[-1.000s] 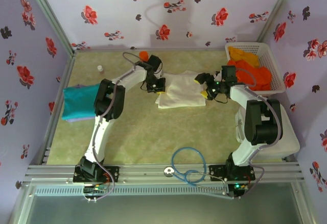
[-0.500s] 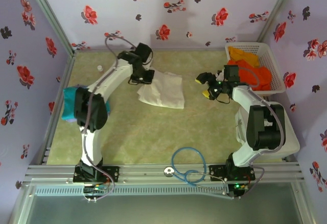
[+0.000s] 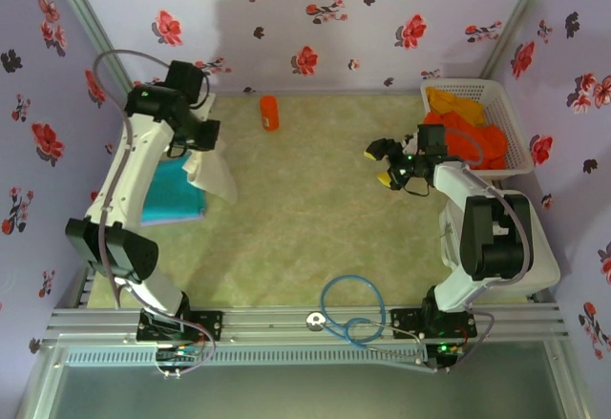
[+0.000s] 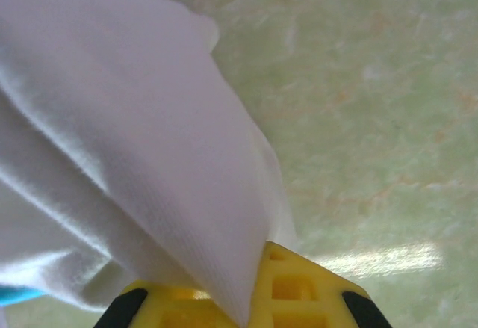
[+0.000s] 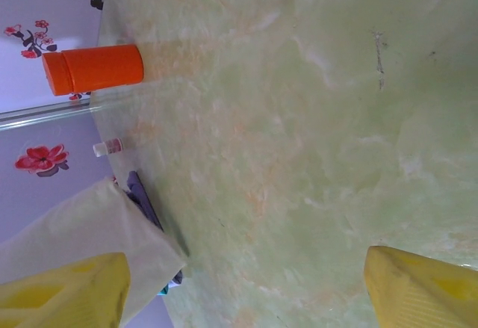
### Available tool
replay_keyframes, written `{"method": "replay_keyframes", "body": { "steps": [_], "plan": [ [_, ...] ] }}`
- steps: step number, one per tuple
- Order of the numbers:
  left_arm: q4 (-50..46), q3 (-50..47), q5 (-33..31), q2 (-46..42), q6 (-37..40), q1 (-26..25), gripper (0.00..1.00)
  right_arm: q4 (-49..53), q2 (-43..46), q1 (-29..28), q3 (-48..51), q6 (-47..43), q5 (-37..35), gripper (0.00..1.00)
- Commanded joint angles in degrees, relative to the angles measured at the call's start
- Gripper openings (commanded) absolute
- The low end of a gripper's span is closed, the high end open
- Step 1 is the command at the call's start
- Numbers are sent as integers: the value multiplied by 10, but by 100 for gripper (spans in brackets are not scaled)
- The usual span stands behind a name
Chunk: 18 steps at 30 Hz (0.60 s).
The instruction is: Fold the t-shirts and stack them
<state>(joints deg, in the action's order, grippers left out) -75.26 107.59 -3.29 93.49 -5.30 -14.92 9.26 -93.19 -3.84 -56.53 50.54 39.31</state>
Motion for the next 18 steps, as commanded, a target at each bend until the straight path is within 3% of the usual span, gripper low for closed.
{"method": "replay_keyframes", "body": {
  "steps": [1, 18],
  "plan": [
    [-39, 6, -8, -33, 44, 13, 0, -12, -15, 3, 9, -4, 16, 82],
    [-52, -21, -57, -63, 100, 98, 0, 1, -20, 2, 15, -14, 18, 82]
  ]
}}
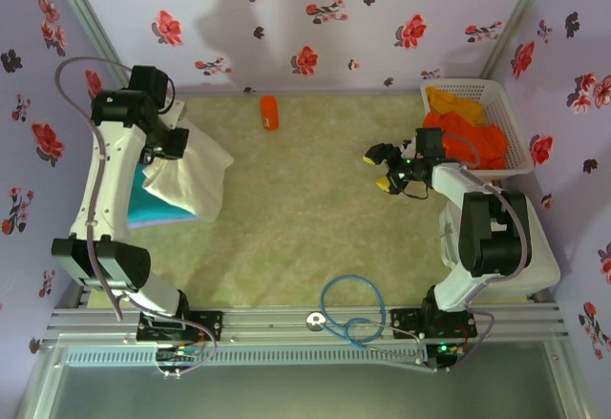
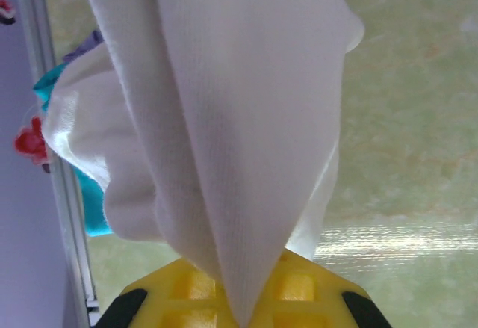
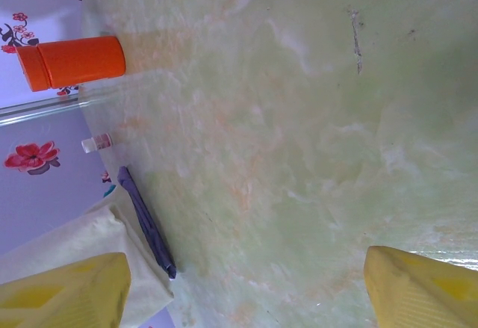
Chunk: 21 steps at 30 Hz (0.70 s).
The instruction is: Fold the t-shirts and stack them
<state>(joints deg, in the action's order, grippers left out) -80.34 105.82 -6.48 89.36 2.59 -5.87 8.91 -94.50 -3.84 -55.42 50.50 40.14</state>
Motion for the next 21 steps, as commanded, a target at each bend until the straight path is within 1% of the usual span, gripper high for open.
{"method": "replay_keyframes", "body": {
  "steps": [1, 4, 13, 16, 21],
  "plan": [
    [-1, -4, -28, -20, 21, 10, 0, 5, -7, 2, 4, -14, 10, 82],
    [2, -6, -39, -23, 18, 16, 0, 10, -7, 2, 3, -16, 10, 82],
    [24, -3, -35, -49, 14, 20, 0, 27, -2, 1, 1, -26, 6, 82],
    [22, -4, -35, -47, 7, 32, 0, 27, -3, 1, 1, -26, 6, 82],
    [38, -41, -47, -51, 7, 50, 0, 28, -3, 1, 2, -27, 8, 82]
  ]
}}
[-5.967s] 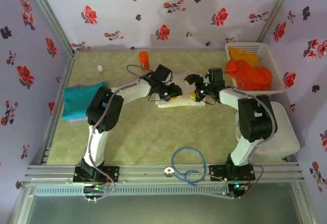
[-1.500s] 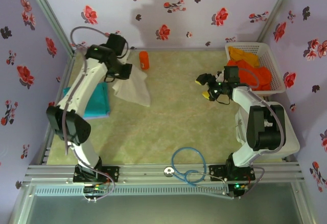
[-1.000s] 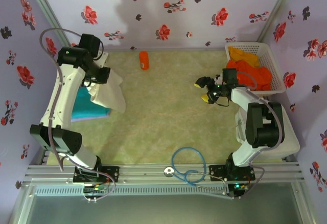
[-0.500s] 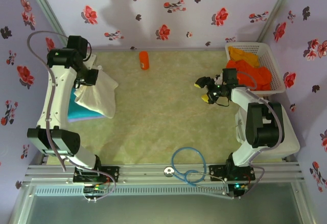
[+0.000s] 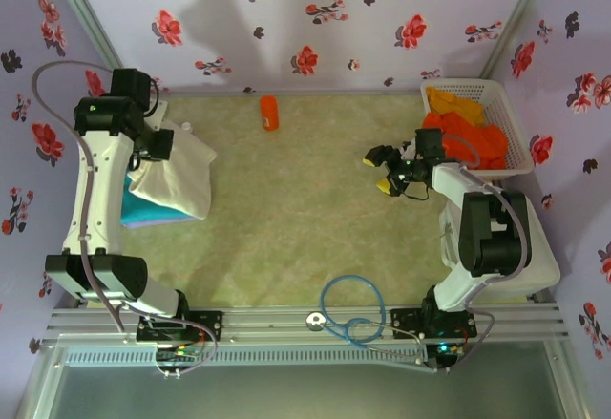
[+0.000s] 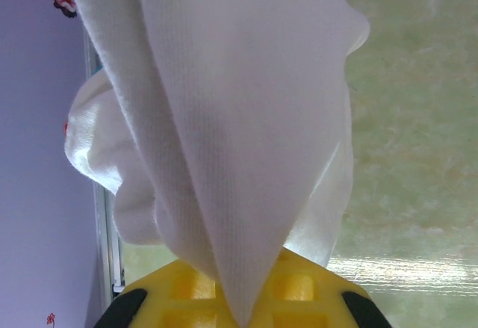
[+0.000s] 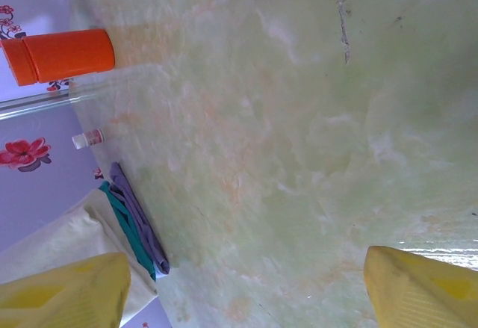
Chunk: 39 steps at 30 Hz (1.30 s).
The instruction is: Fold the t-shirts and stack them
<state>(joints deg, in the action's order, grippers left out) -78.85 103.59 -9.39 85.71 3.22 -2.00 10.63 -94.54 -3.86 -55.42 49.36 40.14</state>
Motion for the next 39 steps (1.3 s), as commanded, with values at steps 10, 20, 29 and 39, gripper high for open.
{"method": "replay_keyframes", "body": {
  "steps": [10, 20, 29, 39],
  "plan": [
    [106, -116, -24, -30, 7, 62, 0, -7, -14, 0, 14, -15, 16, 82],
    [153, -138, -27, -19, 10, 134, 0, -22, -30, -1, 8, -8, 30, 82],
    [224, -212, -78, -13, -2, 157, 0, -39, -44, -3, 14, -7, 44, 82],
    [205, -181, -122, 48, -27, 173, 15, -44, -42, -4, 29, -12, 48, 82]
  ]
}}
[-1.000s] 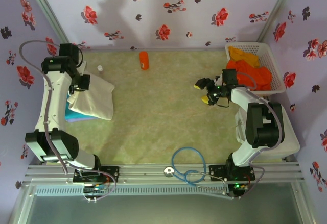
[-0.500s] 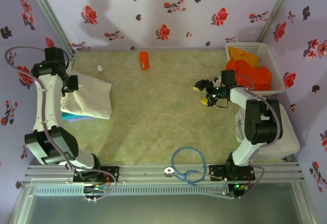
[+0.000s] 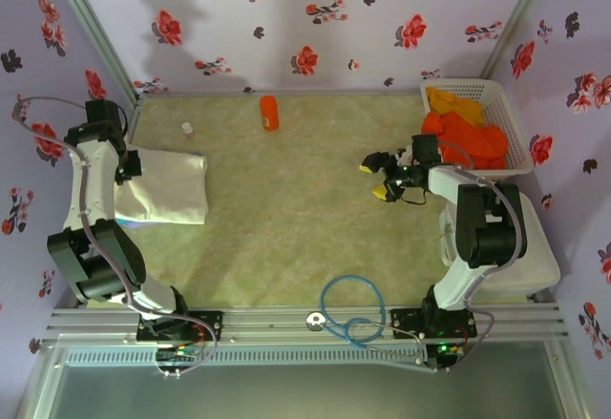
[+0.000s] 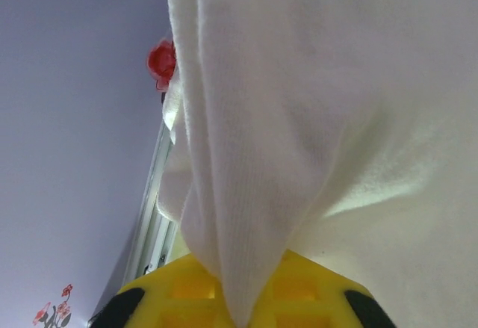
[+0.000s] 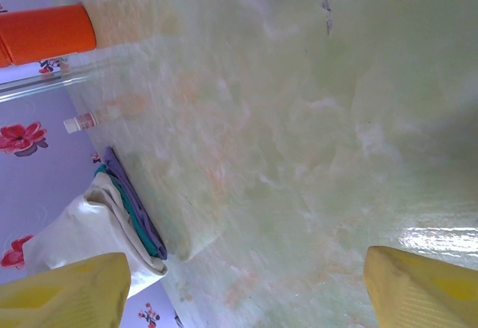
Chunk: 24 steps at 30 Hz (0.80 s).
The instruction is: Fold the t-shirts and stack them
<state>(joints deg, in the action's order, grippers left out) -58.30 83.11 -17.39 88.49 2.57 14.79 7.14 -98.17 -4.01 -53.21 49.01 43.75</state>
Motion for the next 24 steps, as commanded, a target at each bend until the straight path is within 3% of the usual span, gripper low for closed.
{"method": "replay_keyframes", "body": {
  "steps": [1, 3, 5, 10, 15, 20, 24],
  "plan": [
    [-4, 26, -48, 25, -26, 5, 24, -8, -5, -2, 7, -9, 13, 82],
    [-12, 33, -71, 35, -40, 5, 61, -7, -5, -2, 8, -11, 13, 82],
    [-20, 45, -84, 38, -58, 5, 75, -4, -5, -2, 8, -14, 15, 82],
    [-60, 91, -60, 29, -79, 0, 77, 8, 1, -2, 7, -23, 8, 82],
    [-75, 97, -13, 5, -91, -43, 77, 28, 6, -2, -3, -36, -5, 82],
    [-22, 46, 46, -30, -115, -81, 79, 98, 32, -2, -36, -90, -51, 83],
    [73, -29, 103, -73, -129, -95, 83, 144, 73, -4, -51, -141, -129, 86]
  ]
}}
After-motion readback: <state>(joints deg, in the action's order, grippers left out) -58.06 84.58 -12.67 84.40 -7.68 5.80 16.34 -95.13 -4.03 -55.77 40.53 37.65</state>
